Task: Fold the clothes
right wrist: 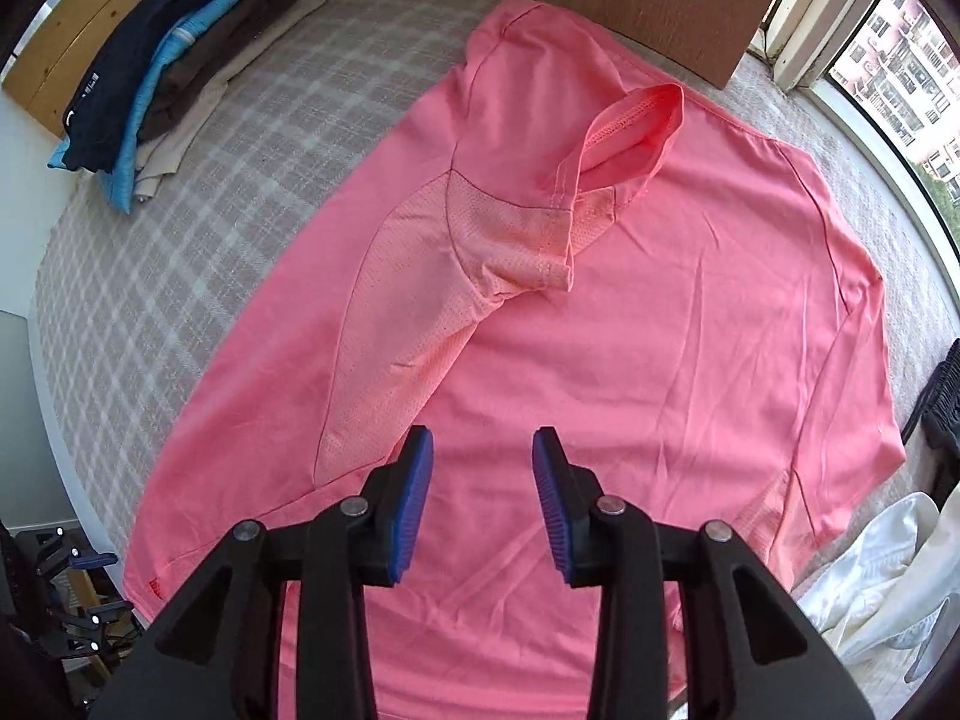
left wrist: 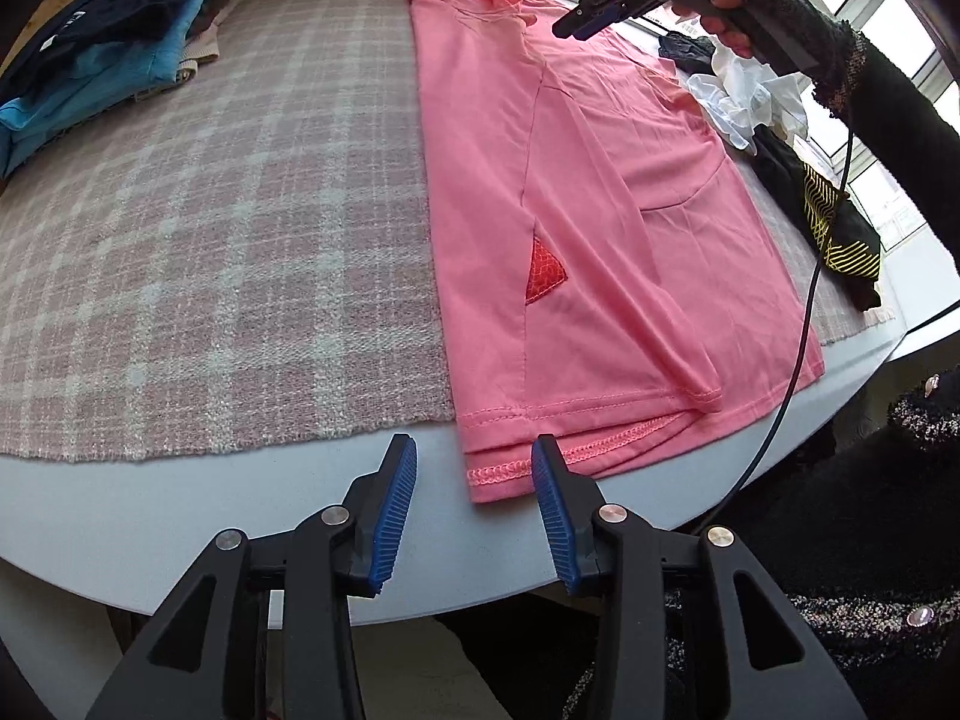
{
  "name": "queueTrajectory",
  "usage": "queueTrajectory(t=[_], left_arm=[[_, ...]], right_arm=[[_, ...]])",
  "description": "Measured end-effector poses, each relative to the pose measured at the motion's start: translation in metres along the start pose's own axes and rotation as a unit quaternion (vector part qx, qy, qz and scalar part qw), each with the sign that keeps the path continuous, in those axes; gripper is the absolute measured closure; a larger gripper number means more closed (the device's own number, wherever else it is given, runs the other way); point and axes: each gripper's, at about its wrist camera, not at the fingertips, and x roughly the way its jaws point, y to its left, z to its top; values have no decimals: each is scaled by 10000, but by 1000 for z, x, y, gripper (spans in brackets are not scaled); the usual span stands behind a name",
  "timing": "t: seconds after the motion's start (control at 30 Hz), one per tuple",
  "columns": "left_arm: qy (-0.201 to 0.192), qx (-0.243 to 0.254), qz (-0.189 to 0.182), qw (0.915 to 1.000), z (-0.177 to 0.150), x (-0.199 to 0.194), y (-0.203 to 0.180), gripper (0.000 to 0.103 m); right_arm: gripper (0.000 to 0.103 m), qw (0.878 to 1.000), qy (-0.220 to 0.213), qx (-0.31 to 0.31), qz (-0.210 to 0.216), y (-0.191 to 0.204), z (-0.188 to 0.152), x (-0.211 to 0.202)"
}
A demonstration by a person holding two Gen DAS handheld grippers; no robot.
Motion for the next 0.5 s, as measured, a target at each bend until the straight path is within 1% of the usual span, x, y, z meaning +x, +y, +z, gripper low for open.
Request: queueTrajectory(t=[0.13,0.17,0.3,0.4,0.43,0.47,0.5], left_arm=[[-27,176,-136,9997,6,3,-2,66],[-27,249,-120,9996,6,2,-3,68],[-16,543,-90,9985,1,-4,-6,68],[78,825,-11,9966,-1,-4,-5,69],[99,916,9,9957,-1,-3,-4,72],[120,991,-7,9950,0,-3,-5,79],[141,1066,-23,9942,1,-2,-6,81]], right_arm=[[68,10000,-15,23,-2,2,7,-3],[68,10000,-13,-25,-8,6,8,-3],[66,9998,41,-183,61,21,8,2],[66,9995,128,-233,166,30,8,10],[66,9994,148,-249,186,33,9,12],[66,9993,161,-274,194,35,10,14],[66,9992,168,-305,197,37,11,17]])
